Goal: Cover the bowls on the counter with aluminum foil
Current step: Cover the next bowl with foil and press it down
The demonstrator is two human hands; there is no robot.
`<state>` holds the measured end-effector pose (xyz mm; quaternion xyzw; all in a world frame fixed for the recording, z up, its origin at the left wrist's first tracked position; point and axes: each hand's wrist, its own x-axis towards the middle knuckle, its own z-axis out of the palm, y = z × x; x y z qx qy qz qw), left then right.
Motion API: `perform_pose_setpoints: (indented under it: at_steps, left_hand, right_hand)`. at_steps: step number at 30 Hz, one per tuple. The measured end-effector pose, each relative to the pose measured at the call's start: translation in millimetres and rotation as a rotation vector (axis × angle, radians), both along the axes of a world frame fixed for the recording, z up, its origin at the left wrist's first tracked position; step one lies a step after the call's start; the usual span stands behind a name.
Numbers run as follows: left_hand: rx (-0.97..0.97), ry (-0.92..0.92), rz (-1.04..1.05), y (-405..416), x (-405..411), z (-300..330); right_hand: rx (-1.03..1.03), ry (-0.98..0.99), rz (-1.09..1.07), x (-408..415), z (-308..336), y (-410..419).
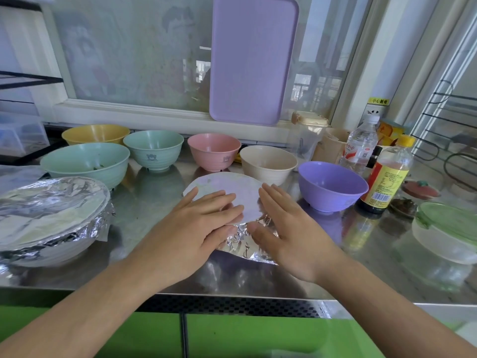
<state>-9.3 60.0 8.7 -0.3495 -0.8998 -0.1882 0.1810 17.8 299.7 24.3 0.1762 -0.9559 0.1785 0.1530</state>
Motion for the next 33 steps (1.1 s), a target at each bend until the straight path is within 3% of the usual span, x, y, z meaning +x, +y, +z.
perform_pose_setpoints:
  at_steps: [6, 15, 23, 33]
  left_hand:
    - [-0.007, -0.053, 0.032, -10, -5, 3]
    - [-0.006, -0.044, 0.025, 2, -5, 3]
    - [0.058, -0.020, 0.028, 5, -11, 2]
    - [0.108, 0.027, 0.109, 12, -4, -3]
  right_hand:
    - [0.097, 0.050, 0.017, 9, -10, -1]
    - [-0.121, 0.050, 0.105, -3, -9, 6]
    - [-0.052, 0.138, 0.077, -19, -20, 5]
    - [-0.046, 0.105, 0.048, -16, -14, 5]
